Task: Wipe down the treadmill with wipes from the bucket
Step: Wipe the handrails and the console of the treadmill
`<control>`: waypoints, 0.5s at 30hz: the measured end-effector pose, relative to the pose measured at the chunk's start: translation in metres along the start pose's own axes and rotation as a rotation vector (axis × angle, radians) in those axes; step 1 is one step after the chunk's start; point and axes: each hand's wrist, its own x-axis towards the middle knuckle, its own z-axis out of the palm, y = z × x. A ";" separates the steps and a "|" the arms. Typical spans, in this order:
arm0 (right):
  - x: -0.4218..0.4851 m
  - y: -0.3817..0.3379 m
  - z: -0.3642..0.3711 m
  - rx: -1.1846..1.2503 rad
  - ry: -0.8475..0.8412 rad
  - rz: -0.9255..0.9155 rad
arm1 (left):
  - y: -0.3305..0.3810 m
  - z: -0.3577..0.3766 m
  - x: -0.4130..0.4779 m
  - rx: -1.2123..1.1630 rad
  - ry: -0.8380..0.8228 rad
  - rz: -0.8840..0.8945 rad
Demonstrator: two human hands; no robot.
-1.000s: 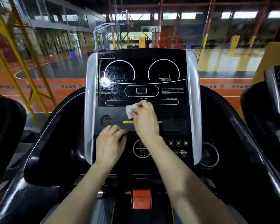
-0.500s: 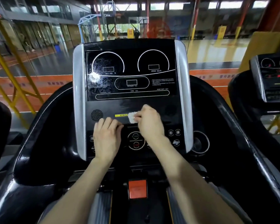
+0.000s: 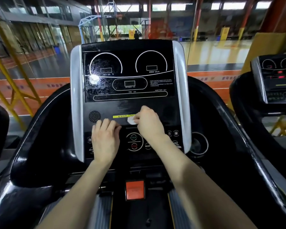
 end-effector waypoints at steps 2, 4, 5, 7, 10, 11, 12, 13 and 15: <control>-0.006 0.037 -0.017 0.020 -0.003 0.018 | 0.001 -0.001 0.001 0.013 -0.004 -0.003; -0.013 0.079 -0.035 0.030 0.050 0.096 | 0.005 0.000 0.001 0.048 -0.013 -0.019; -0.015 0.094 -0.043 0.025 0.075 0.167 | 0.007 0.001 0.001 0.065 -0.019 -0.028; -0.025 0.111 -0.053 0.039 0.133 0.265 | 0.008 0.002 0.000 0.075 -0.023 -0.041; -0.054 0.105 -0.045 0.081 0.190 0.308 | 0.010 0.002 0.000 0.088 -0.020 -0.059; -0.064 0.100 -0.037 0.096 0.195 0.320 | 0.009 0.003 0.000 0.100 -0.020 -0.064; -0.073 0.096 -0.029 0.089 0.184 0.304 | 0.011 0.004 0.000 0.115 -0.021 -0.067; -0.082 0.092 -0.023 0.063 0.157 0.263 | 0.012 0.005 -0.001 0.129 -0.026 -0.069; -0.090 0.094 -0.021 0.033 0.124 0.147 | 0.013 0.004 -0.001 0.149 -0.048 -0.061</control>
